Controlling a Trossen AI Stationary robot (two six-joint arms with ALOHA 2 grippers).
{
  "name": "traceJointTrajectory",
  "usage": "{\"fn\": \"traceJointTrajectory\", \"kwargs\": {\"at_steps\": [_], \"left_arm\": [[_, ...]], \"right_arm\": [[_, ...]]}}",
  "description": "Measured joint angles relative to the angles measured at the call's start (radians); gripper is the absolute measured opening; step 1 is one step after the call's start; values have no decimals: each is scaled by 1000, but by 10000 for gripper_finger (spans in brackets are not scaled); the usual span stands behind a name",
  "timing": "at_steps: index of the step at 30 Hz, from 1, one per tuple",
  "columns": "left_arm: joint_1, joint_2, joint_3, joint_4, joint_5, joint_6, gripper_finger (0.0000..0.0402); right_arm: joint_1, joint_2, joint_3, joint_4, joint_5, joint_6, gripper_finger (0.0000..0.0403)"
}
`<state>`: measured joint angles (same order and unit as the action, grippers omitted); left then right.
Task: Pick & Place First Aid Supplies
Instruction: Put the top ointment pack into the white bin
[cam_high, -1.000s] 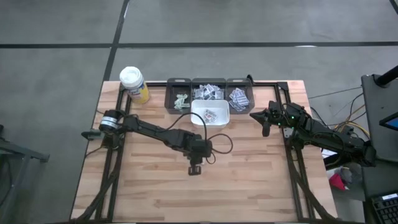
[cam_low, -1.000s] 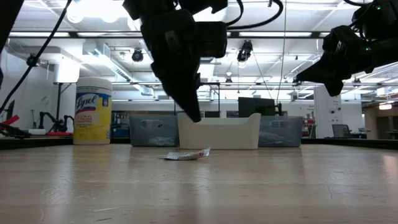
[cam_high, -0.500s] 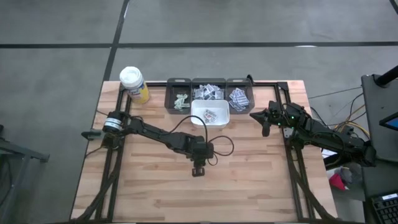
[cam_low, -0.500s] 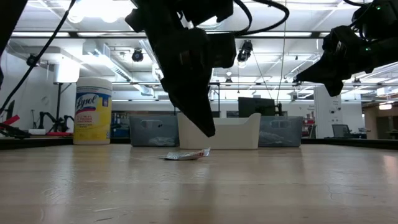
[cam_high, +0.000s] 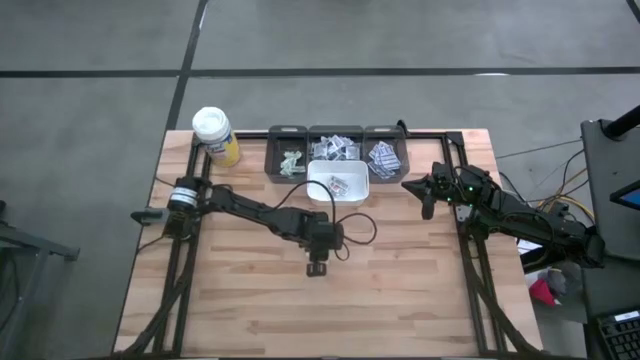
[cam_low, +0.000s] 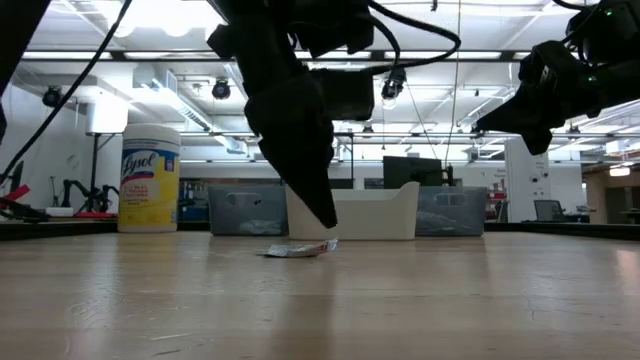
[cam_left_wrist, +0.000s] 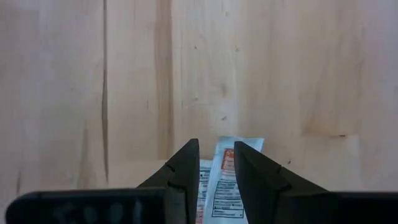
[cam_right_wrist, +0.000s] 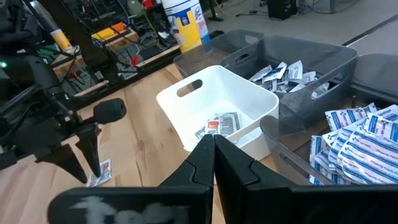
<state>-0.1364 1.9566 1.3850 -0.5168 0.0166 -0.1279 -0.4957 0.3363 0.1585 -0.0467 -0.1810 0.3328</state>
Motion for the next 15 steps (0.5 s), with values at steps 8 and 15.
{"fn": "traceJointTrajectory", "kwargs": {"at_steps": [8,15], "left_arm": [[-1,60,-2,-7,62,-19,93],[-2,147,0,-10,68,-17,92]], "right_arm": [[0,2,0,0,0,0,8],[0,2,0,0,0,0,8]]}}
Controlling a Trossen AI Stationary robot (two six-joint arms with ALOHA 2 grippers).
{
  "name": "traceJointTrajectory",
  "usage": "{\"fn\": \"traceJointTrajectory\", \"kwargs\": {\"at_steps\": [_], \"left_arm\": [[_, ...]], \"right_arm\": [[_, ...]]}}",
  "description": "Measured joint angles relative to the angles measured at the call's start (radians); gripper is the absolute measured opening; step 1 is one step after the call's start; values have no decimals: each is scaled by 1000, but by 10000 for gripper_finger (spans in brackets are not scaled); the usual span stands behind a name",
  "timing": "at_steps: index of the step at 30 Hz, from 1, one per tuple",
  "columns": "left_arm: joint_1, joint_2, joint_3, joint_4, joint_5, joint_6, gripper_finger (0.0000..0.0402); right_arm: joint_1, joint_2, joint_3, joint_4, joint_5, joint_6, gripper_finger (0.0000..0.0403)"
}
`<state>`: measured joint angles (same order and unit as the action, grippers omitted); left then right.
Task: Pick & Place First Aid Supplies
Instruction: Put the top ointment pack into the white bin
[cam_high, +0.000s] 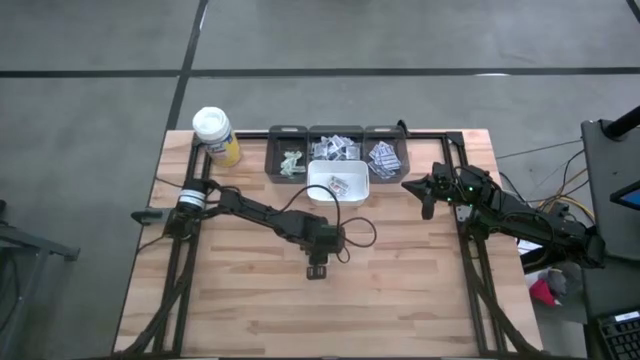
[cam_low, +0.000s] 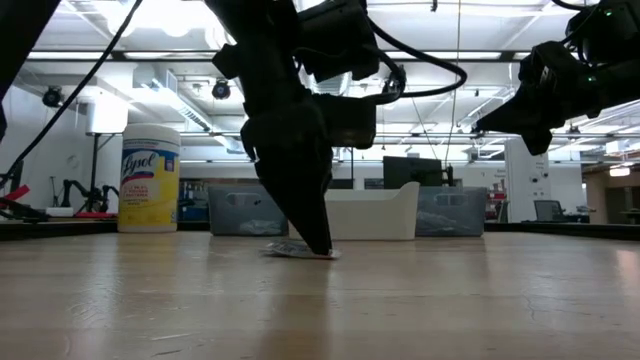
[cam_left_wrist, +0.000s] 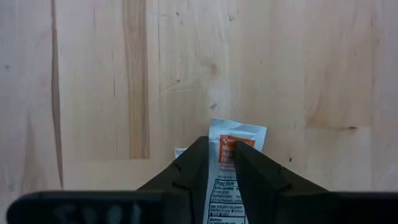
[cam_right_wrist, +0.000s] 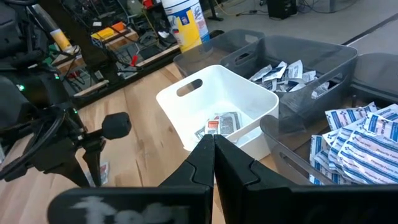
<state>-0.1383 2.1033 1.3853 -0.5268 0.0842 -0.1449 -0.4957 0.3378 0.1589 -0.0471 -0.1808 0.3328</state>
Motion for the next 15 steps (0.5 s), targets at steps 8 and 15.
{"fn": "traceJointTrajectory", "kwargs": {"at_steps": [8,15], "left_arm": [[0,58,14,-6,12,-26,20],[0,28,33,-3,33,-27,2]], "right_arm": [[0,0,0,0,0,0,8],[0,0,0,0,0,0,8]]}}
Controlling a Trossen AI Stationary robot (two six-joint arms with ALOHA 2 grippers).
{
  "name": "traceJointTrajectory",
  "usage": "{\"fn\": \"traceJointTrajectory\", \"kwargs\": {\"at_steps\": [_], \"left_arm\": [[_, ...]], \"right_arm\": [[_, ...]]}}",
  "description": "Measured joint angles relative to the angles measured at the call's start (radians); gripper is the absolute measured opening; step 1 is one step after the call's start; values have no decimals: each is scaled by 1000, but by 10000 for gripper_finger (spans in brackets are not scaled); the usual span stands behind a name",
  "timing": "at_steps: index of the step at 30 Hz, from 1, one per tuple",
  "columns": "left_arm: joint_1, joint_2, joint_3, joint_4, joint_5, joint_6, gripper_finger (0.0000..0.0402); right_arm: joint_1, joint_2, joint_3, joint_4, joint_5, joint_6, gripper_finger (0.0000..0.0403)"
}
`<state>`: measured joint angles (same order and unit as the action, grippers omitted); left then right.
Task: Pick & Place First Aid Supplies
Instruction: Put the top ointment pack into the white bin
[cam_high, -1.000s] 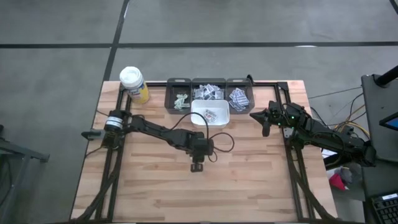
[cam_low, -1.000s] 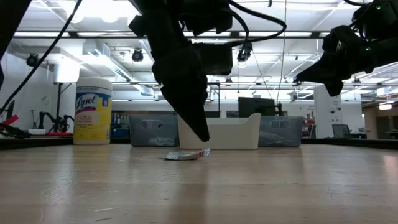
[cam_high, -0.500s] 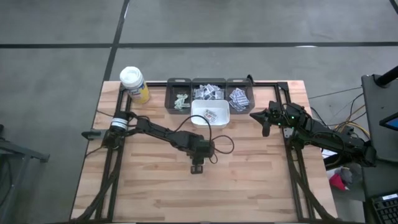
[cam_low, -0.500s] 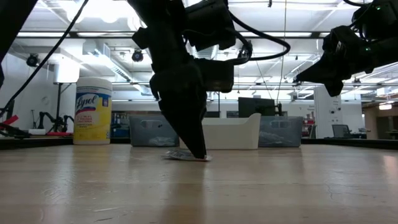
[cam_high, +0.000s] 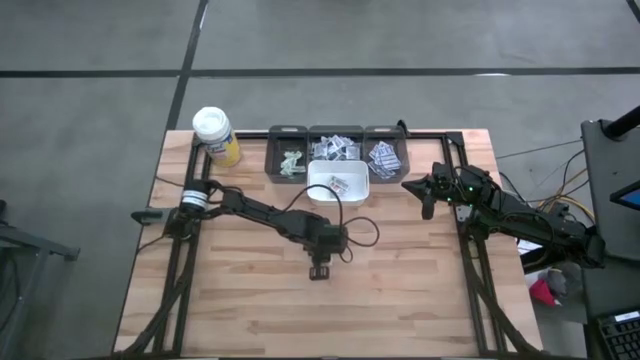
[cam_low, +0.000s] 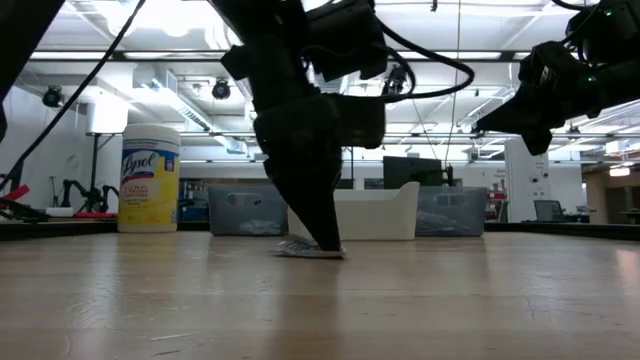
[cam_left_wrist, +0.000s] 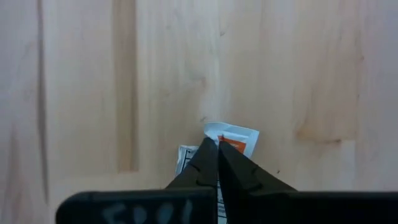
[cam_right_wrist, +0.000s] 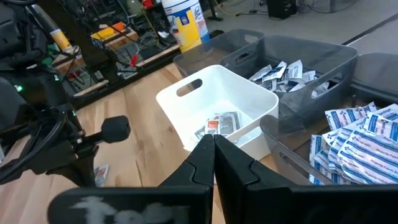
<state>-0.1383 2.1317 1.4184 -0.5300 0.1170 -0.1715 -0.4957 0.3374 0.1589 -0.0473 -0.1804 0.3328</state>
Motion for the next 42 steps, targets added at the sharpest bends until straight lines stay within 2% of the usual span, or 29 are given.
{"fn": "traceJointTrajectory", "kwargs": {"at_steps": [7,12,15,19,22,30,36,42], "left_arm": [[18,-132,53,-29,0,50,0],[56,-271,64,44,-40,51,0],[77,-305,45,123,-180,46,0],[106,-342,60,201,-454,67,0],[138,-330,67,180,-549,114,0],[266,-240,124,13,-540,168,0],[333,-129,217,-58,-391,172,0],[369,-28,275,-84,-300,169,0]], "right_arm": [[0,0,0,0,2,0,8],[0,-1,0,0,18,-3,8],[0,-1,0,0,27,-4,8],[0,-1,0,0,27,-1,8],[0,-1,0,0,27,0,8],[0,-1,0,1,26,4,8],[0,-1,0,1,26,8,8],[0,-1,0,1,26,8,8]]}}
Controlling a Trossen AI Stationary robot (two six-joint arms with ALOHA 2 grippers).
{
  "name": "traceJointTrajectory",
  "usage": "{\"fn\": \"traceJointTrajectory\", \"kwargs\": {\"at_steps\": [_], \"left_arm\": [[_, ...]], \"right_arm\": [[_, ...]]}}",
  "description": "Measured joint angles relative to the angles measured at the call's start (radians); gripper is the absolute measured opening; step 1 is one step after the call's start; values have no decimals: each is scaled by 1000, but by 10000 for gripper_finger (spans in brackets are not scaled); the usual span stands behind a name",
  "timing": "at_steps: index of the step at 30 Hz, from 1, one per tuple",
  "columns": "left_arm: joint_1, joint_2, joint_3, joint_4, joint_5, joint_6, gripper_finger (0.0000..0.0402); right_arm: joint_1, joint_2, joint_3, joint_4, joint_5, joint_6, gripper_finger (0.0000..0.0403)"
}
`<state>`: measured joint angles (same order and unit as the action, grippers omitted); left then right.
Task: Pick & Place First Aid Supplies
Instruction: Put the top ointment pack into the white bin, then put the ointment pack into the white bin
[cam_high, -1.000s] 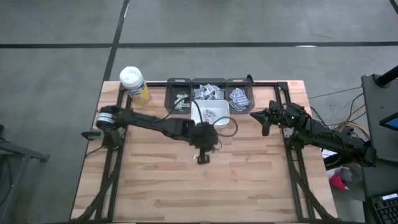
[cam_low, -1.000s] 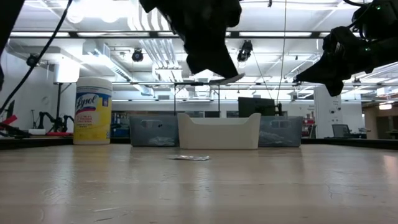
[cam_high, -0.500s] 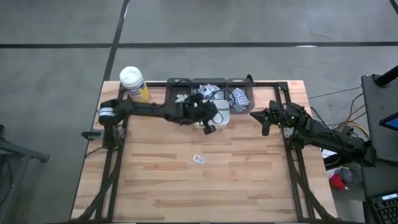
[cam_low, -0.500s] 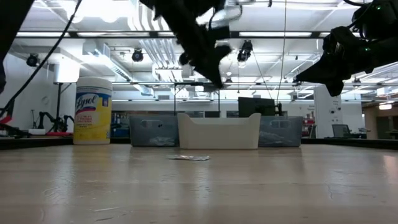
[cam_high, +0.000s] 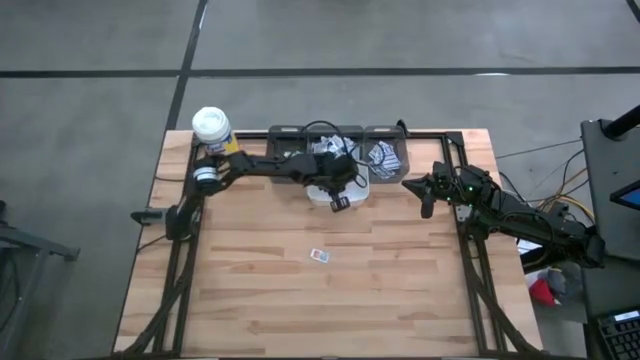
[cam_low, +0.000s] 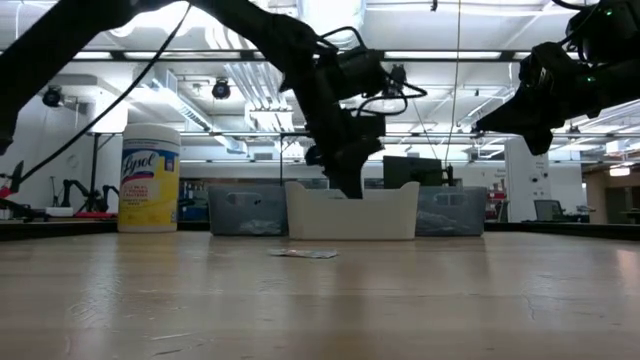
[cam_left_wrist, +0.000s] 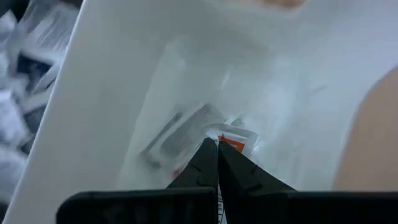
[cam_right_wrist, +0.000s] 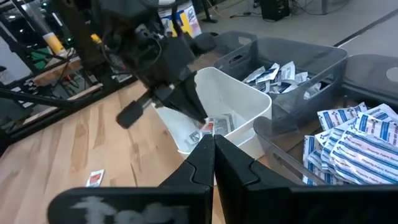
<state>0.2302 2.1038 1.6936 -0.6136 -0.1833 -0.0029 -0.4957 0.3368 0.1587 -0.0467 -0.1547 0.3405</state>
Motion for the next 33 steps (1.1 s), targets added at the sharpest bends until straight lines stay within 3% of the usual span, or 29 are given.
{"fn": "traceJointTrajectory", "kwargs": {"at_steps": [6,13,25,29,33], "left_arm": [[31,61,29,11,116,-26,0],[45,61,21,29,119,-76,10],[59,53,71,54,143,-85,117],[56,19,101,-12,149,-132,131],[26,-30,116,-59,260,-197,131]], "right_arm": [[0,-1,0,0,0,0,8],[0,0,0,0,-1,-3,8],[0,0,0,0,-1,-3,8],[0,0,0,0,-1,-3,8],[0,1,0,0,0,-6,8]]}}
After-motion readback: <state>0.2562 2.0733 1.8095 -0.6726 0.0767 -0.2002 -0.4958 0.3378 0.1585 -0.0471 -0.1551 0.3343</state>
